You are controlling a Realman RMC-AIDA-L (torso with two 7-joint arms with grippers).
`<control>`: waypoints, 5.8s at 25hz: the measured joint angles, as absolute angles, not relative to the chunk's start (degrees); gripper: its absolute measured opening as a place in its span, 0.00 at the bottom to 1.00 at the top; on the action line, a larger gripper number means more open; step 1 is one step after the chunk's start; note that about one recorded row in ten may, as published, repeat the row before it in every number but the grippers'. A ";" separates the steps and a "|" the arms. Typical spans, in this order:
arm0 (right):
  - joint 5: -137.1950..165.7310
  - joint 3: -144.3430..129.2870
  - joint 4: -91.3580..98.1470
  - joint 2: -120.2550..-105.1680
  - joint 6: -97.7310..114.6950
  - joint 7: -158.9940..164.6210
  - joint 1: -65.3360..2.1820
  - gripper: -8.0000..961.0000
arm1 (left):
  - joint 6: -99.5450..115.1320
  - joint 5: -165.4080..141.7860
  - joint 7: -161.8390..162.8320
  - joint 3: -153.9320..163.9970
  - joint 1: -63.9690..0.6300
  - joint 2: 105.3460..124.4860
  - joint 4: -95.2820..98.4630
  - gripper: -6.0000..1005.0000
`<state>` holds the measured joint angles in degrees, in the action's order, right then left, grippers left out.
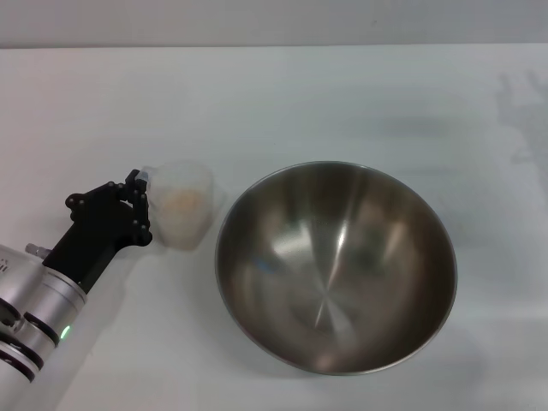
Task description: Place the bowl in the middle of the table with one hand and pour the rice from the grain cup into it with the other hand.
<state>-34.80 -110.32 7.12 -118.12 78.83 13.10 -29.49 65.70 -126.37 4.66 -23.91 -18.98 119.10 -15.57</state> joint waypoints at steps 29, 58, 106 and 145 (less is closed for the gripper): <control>-35.37 -107.35 7.68 -117.94 78.95 9.48 -30.12 0.46 | 88.77 -142.14 -55.98 -24.90 -22.05 119.19 -18.78 0.03; -35.42 -107.12 7.27 -117.77 74.44 9.31 -30.22 0.46 | 88.55 -153.94 -116.25 -23.43 -22.00 118.82 -18.90 0.03; -34.98 -107.56 11.09 -118.82 78.93 10.06 -29.52 0.47 | 55.00 -117.16 -9.22 -36.06 -22.55 119.18 -22.94 0.04; -34.98 -113.28 10.41 -119.31 76.18 10.56 -28.58 0.59 | 80.29 -120.59 -0.05 -27.73 -15.42 118.69 -17.05 0.53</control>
